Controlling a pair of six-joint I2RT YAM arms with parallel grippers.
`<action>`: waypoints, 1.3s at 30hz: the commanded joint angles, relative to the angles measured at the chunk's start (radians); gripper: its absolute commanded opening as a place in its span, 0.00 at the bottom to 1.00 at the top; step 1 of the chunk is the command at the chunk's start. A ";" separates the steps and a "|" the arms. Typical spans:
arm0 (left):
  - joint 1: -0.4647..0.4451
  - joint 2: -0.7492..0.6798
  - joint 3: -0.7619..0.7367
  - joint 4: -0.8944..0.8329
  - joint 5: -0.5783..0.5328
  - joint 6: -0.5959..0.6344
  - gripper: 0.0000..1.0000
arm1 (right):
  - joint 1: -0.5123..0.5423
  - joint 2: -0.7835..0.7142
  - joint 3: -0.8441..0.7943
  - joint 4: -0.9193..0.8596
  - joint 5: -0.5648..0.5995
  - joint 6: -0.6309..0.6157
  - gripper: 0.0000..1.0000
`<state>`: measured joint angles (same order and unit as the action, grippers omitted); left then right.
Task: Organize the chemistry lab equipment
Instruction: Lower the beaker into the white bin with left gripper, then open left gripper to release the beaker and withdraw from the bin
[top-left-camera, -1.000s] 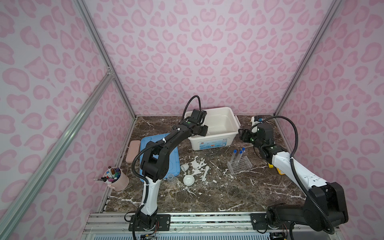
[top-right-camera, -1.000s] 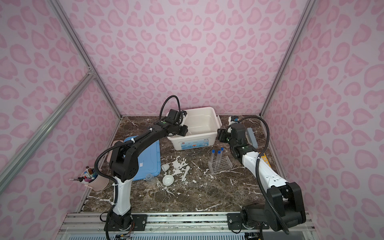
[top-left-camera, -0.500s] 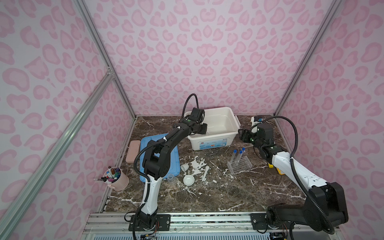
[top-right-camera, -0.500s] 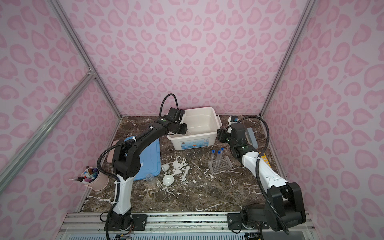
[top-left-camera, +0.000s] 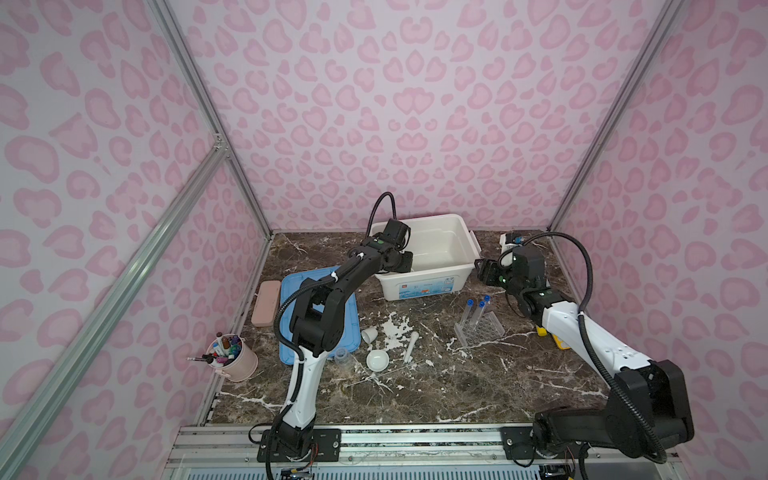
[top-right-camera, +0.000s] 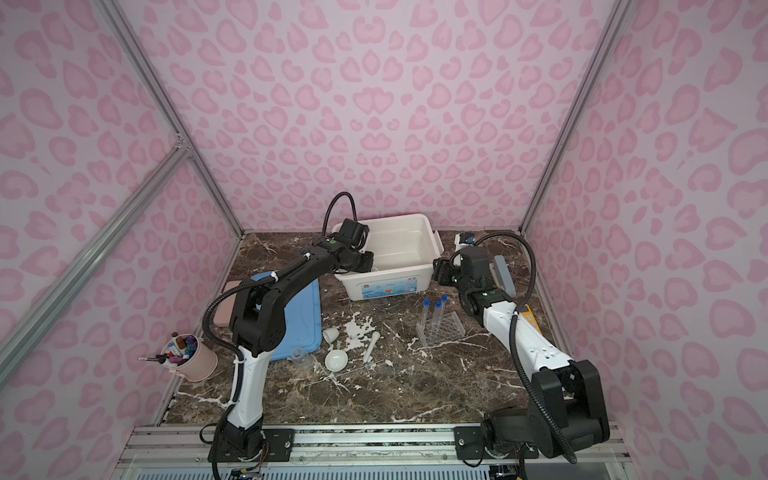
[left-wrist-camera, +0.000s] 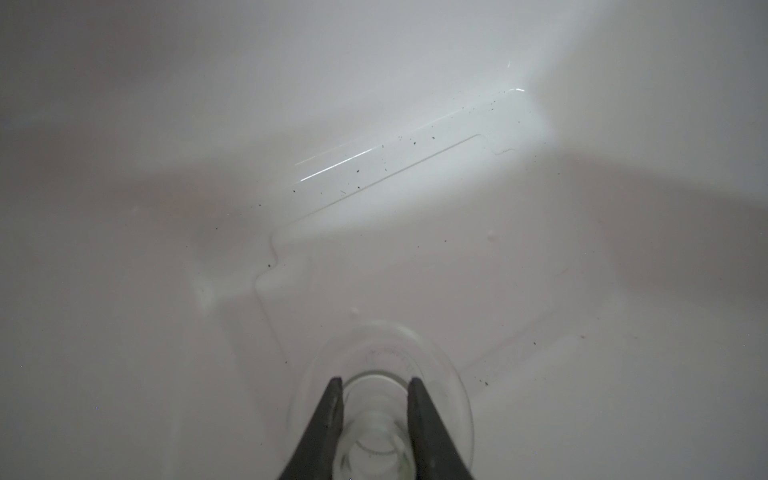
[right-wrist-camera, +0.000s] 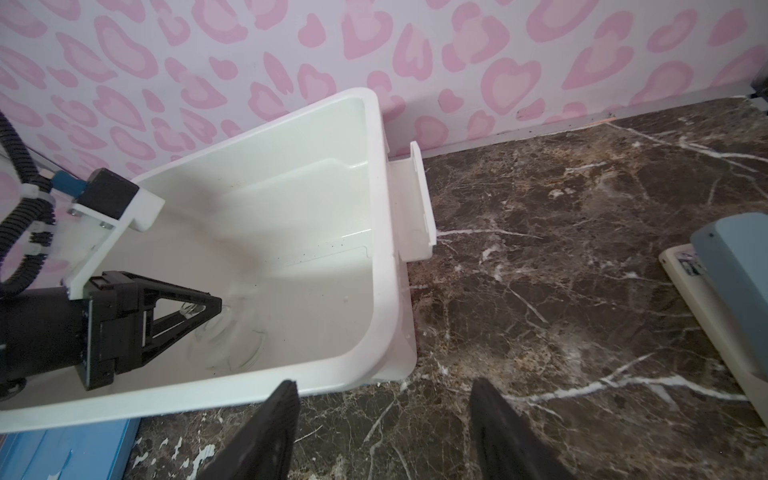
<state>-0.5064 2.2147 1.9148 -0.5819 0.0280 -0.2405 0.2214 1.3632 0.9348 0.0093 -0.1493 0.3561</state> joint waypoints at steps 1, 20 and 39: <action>-0.004 0.013 0.013 -0.006 -0.023 0.018 0.03 | 0.000 0.004 0.005 0.008 -0.001 0.002 0.67; -0.041 0.051 0.010 -0.045 -0.106 0.071 0.07 | 0.001 0.003 0.008 -0.003 -0.001 0.003 0.67; -0.063 0.007 0.012 -0.033 -0.046 0.060 0.47 | 0.000 -0.011 0.005 -0.021 0.014 0.007 0.67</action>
<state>-0.5674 2.2490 1.9221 -0.5991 -0.0422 -0.1818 0.2214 1.3563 0.9398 -0.0105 -0.1490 0.3595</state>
